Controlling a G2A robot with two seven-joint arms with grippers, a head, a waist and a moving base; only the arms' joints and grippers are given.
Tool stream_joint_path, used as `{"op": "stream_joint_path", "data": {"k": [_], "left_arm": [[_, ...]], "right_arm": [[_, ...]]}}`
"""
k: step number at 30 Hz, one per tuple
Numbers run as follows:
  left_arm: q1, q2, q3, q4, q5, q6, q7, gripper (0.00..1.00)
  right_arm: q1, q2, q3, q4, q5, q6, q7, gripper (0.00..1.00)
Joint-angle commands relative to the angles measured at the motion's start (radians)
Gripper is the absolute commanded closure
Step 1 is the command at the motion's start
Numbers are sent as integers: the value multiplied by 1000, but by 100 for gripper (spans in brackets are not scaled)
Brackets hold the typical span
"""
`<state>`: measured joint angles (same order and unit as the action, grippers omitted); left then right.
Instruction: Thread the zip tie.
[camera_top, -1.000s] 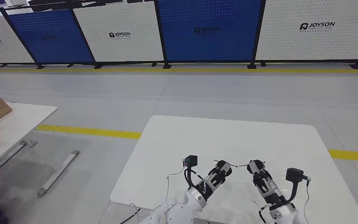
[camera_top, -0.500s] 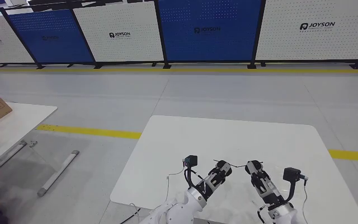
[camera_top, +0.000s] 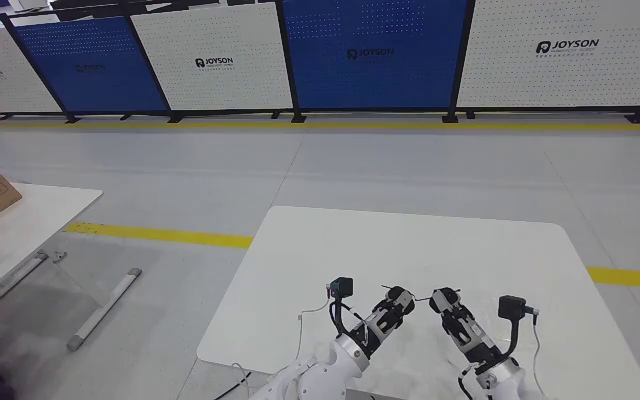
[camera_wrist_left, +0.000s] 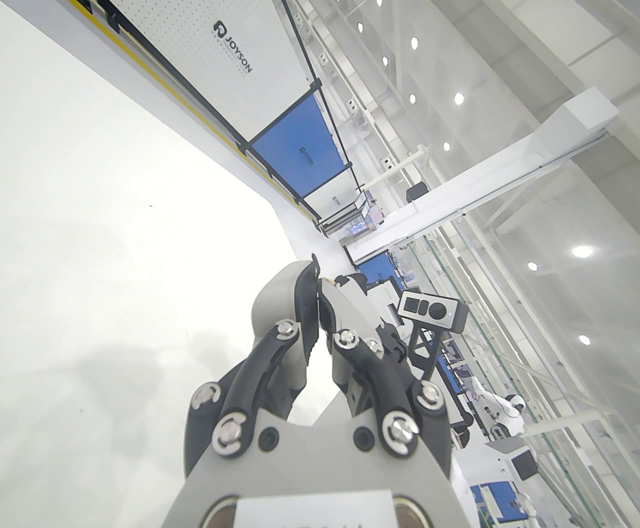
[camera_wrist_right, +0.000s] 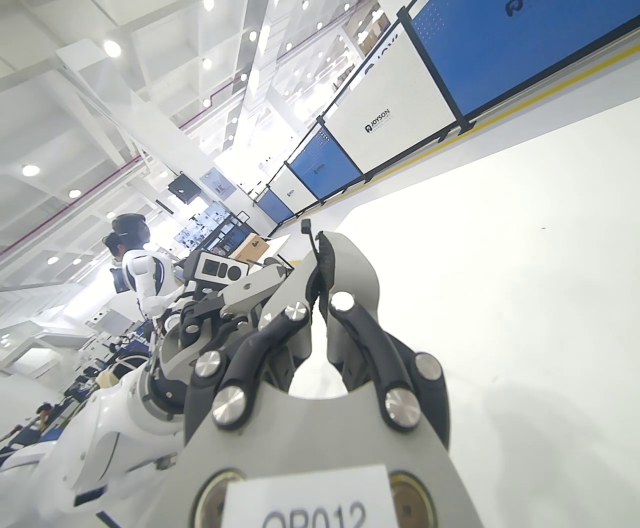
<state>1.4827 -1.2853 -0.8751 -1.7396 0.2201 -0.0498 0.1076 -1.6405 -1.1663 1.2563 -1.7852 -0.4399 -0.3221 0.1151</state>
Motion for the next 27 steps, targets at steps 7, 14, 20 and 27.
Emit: {"op": "stream_joint_path", "data": {"k": [7, 14, 20, 27], "left_arm": [[0, 0, 0, 0, 0, 0, 0, 100], [0, 0, 0, 0, 0, 0, 0, 100], [0, 0, 0, 0, 0, 0, 0, 100], [0, 0, 0, 0, -4, -1, -1, 100]], "right_arm": [[-1, 0, 0, -1, -1, 1, -1, 100], [-2, -2, 7, -1, 19, -18, -32, 100], [-2, 1, 20, 2, 46, -18, -26, 100], [26, 1, 9, 27, 69, -18, 2, 100]]}}
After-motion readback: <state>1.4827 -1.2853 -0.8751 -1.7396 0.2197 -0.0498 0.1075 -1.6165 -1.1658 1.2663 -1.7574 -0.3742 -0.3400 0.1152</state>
